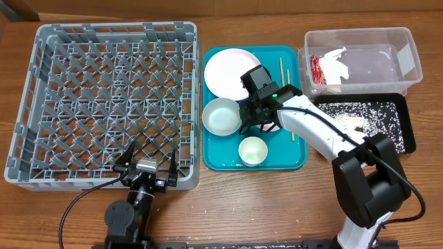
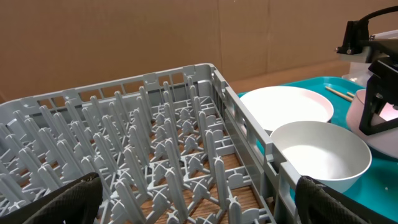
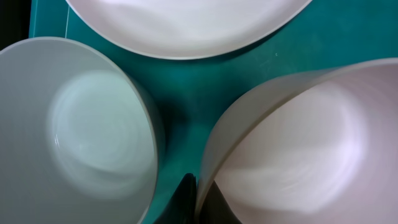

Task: Sort waste into correct bins and load items into the dishwasher

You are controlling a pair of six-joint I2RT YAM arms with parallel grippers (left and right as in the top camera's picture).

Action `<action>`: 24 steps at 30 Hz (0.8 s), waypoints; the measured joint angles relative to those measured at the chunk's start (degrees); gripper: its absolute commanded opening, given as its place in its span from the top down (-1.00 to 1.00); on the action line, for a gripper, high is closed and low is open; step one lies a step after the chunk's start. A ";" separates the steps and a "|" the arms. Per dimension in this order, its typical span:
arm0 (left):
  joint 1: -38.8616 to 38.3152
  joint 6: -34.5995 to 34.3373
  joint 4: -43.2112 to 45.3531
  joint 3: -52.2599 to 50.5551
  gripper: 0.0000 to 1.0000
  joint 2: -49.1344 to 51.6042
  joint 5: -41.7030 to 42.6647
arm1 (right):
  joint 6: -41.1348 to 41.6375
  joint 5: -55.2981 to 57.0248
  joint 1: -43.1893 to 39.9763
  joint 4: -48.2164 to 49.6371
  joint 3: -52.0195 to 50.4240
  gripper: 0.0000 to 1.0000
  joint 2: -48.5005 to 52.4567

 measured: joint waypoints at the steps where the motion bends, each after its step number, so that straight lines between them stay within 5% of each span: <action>1: 0.00 0.00 0.00 0.00 -1.00 0.00 0.00 | -0.07 0.02 0.00 0.02 0.00 0.49 0.02; 5: 0.00 0.00 0.00 0.00 -1.00 0.00 0.00 | 0.22 0.04 0.00 -0.57 0.00 0.18 0.87; 8: 0.00 0.00 0.02 0.00 -1.00 0.00 0.00 | 0.31 -1.09 -0.09 -6.12 2.75 0.16 1.75; 13: 0.00 0.00 0.07 0.00 -1.00 0.00 0.00 | 1.01 -3.32 -1.49 -21.07 20.13 -0.01 1.88; 18: 0.00 0.00 0.02 0.00 -1.00 0.00 -0.02 | 3.89 -5.29 -3.85 -40.09 37.73 -0.01 1.22; 24: 0.00 0.00 0.00 0.00 -0.99 0.00 0.00 | 9.53 -5.86 -7.15 -52.94 40.33 0.07 -0.13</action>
